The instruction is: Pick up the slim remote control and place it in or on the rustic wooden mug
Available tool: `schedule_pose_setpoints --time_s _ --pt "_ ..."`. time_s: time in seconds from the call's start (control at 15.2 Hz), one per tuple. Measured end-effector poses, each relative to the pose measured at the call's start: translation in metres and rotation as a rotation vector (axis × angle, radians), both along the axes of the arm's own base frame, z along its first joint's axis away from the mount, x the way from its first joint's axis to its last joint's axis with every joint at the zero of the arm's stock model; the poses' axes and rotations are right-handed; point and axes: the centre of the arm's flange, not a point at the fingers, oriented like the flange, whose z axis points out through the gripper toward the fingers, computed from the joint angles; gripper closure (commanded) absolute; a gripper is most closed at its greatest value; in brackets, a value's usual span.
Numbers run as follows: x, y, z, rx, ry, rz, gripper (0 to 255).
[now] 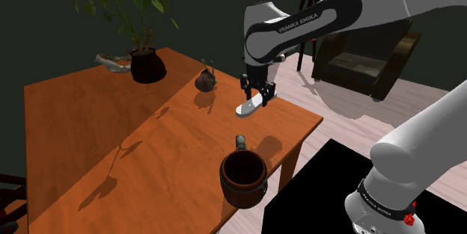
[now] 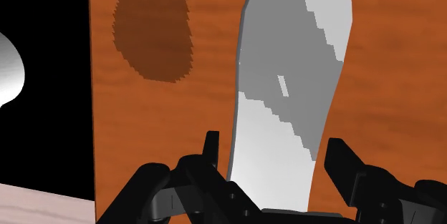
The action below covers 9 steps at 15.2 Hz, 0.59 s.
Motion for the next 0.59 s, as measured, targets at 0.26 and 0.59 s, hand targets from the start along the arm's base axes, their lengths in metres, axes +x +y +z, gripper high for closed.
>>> schedule_pose_setpoints --time_s 0.26,0.59 --pt "0.002 0.001 0.021 0.000 0.000 0.000 255" --pt "0.000 0.000 0.046 0.000 0.000 0.000 255"
